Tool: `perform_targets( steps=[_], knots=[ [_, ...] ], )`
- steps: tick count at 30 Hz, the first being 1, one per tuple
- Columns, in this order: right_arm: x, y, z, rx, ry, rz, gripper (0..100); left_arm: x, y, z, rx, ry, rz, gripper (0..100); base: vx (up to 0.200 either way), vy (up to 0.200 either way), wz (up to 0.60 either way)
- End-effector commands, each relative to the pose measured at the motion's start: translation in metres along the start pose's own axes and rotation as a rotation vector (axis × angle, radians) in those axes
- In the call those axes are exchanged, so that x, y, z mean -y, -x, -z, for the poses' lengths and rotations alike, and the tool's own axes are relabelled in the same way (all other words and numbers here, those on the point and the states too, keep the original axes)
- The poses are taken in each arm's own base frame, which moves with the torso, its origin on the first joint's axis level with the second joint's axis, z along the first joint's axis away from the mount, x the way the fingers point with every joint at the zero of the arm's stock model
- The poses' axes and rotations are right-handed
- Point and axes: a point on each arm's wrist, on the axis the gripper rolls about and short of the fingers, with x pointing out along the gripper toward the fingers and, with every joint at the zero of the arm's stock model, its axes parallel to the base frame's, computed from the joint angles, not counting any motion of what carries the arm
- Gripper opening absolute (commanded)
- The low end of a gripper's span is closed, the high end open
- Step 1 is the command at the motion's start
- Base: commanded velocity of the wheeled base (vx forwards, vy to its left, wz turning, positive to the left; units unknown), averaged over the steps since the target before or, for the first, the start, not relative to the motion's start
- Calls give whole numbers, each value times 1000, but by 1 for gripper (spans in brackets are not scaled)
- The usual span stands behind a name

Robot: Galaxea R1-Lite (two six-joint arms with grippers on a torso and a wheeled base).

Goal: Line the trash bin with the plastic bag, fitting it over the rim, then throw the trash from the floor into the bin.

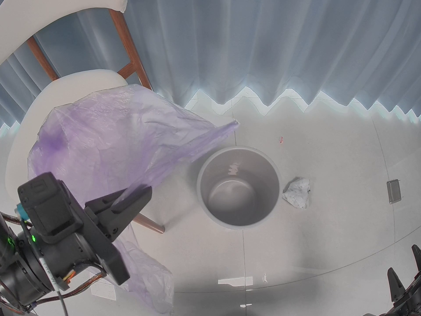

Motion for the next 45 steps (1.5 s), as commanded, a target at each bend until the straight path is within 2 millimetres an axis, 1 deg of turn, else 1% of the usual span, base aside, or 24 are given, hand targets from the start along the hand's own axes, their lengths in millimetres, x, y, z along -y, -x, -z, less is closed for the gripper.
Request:
perform_targets(
  steps=[1, 4, 5, 6, 8, 11, 19, 23, 26, 28, 32, 34, 37, 39, 42, 45],
  knots=[
    [0, 0, 4, 2, 0, -1, 100, -3, 14, -7, 50, 64, 34, 0, 0, 0, 0],
    [0, 0, 4, 2, 0, -1, 100, -6, 20, -9, 71, 90, 49, 0, 0, 0, 0],
    [0, 0, 4, 2, 0, -1, 100, -7, 26, -8, 72, 92, 58, 0, 0, 0, 0],
    [0, 0, 4, 2, 0, -1, 100, -7, 26, -8, 72, 92, 58, 0, 0, 0, 0],
    [0, 0, 4, 2, 0, -1, 100, -12, 36, 2, 56, 76, 86, 0, 0, 0, 0],
    [0, 0, 4, 2, 0, -1, 100, -15, 43, 5, 62, 80, 105, 0, 0, 0, 0],
    [0, 0, 4, 2, 0, -1, 100, -23, 56, 2, 108, 92, 106, 0, 0, 0, 0],
    [0, 0, 4, 2, 0, -1, 100, -27, 63, 6, 129, 96, 146, 0, 0, 0, 0],
    [0, 0, 4, 2, 0, -1, 100, -34, 66, 8, 125, 106, 156, 0, 0, 0, 0],
    [0, 0, 4, 2, 0, -1, 100, -37, 69, 10, 116, 113, 183, 0, 0, 0, 0],
    [0, 0, 4, 2, 0, -1, 100, -48, 76, 18, 56, 116, 312, 0, 0, 0, 0],
    [0, 0, 4, 2, 0, -1, 100, -52, 78, 19, 52, 117, 337, 0, 0, 0, 0],
    [0, 0, 4, 2, 0, -1, 100, -55, 79, 17, 65, 116, 360, 0, 0, 0, 0],
    [0, 0, 4, 2, 0, -1, 100, -56, 79, 13, 80, 113, 361, 0, 0, 0, 0],
    [0, 0, 4, 2, 0, -1, 100, -62, 78, 2, 98, 158, 353, 0, 0, 0, 0],
    [0, 0, 4, 2, 0, -1, 100, -63, 74, -10, 121, 156, 454, 0, 0, 0, 0]
  ],
)
